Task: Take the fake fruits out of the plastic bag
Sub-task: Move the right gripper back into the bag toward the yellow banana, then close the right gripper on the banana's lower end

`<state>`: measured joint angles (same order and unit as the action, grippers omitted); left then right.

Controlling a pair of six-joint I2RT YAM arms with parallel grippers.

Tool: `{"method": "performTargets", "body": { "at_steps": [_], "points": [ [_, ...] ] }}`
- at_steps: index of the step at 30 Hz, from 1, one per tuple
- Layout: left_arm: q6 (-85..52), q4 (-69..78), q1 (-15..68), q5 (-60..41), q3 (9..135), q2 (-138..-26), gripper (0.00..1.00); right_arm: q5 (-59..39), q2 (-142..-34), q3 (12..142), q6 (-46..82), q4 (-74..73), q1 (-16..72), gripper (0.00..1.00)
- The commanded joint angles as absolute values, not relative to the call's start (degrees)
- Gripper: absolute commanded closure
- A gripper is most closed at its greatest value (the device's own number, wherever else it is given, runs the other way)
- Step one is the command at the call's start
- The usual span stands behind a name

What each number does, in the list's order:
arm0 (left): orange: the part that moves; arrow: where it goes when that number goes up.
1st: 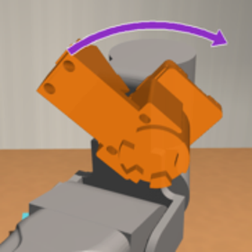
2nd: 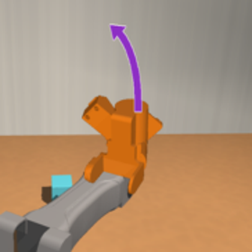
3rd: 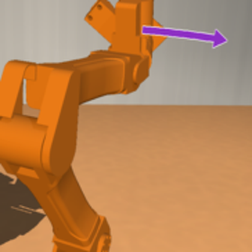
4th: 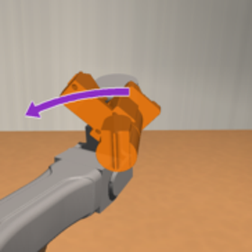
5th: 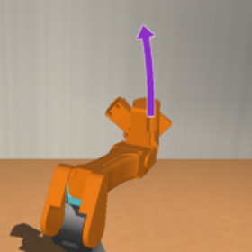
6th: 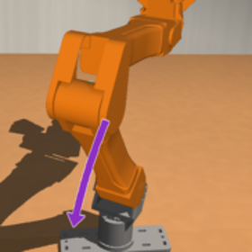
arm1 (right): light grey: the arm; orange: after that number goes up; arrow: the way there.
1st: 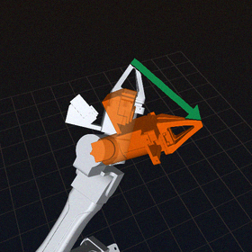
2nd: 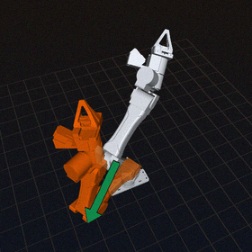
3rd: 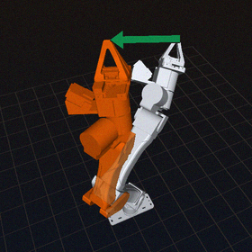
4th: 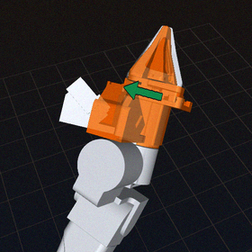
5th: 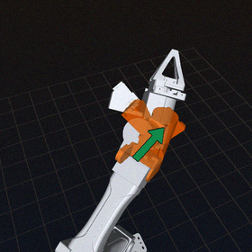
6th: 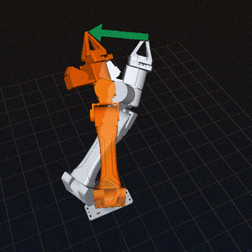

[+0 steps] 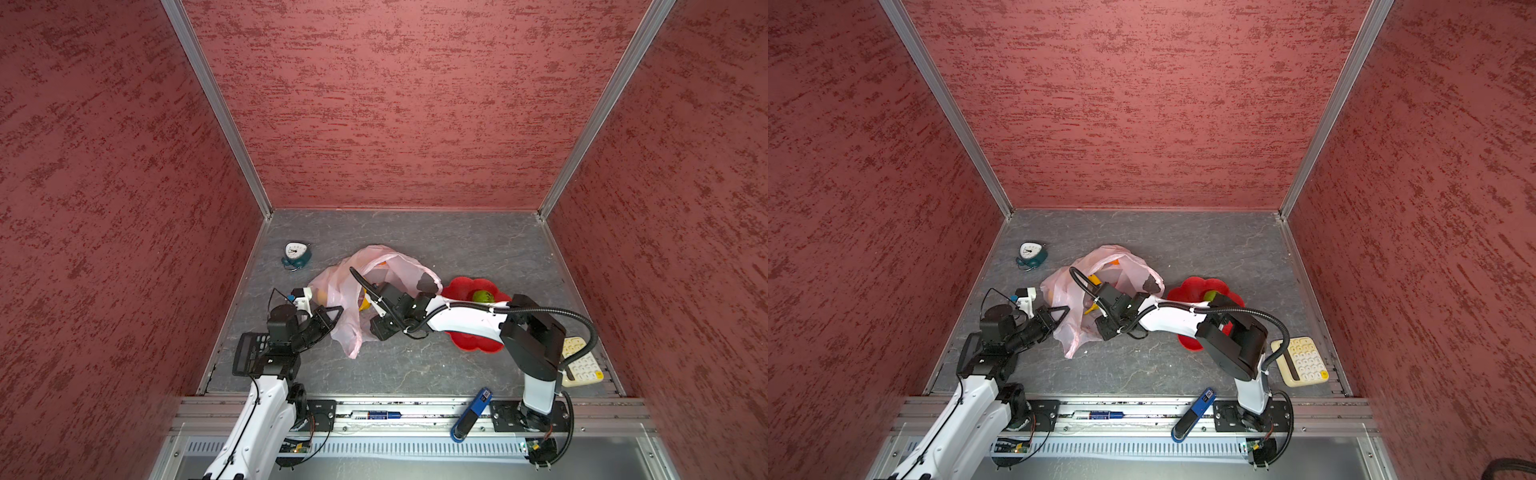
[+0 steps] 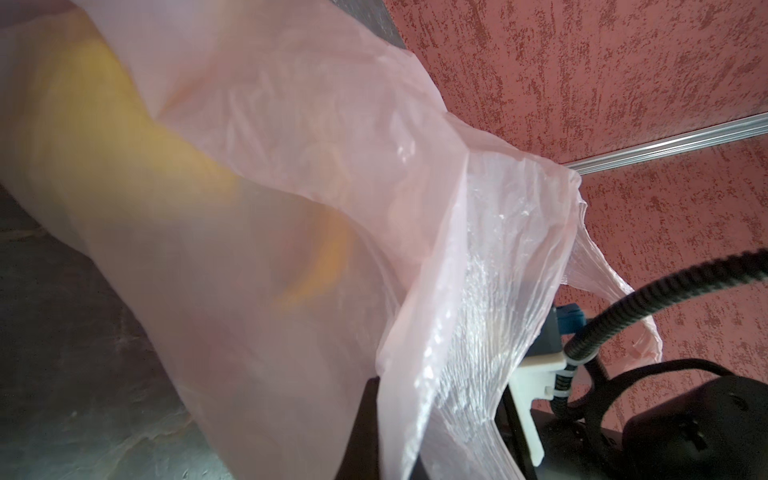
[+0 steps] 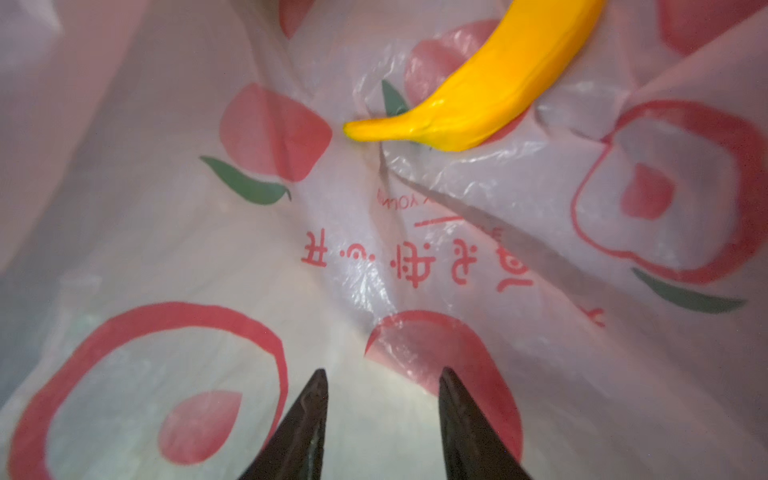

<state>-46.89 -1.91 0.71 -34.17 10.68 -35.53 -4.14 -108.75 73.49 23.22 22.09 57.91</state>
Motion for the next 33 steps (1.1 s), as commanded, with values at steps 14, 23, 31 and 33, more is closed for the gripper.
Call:
{"method": "performTargets", "body": {
  "at_steps": [14,23,31,33],
  "points": [
    [-48.8,0.1,1.1,-33.8,8.7,-33.4,1.00,11.7,-118.9,86.2,37.1,15.4,56.3,0.43],
    [-49.3,1.2,1.1,-34.2,8.7,-33.4,1.00,12.4,-122.9,89.8,38.0,16.0,55.3,0.43],
    [-49.4,1.8,1.1,-34.3,8.2,-33.6,1.00,12.0,-125.9,91.4,38.9,15.8,54.5,0.47],
    [-49.5,1.8,1.1,-34.2,8.1,-33.6,1.00,11.9,-126.5,91.6,39.2,15.8,54.3,0.47]
  ]
}}
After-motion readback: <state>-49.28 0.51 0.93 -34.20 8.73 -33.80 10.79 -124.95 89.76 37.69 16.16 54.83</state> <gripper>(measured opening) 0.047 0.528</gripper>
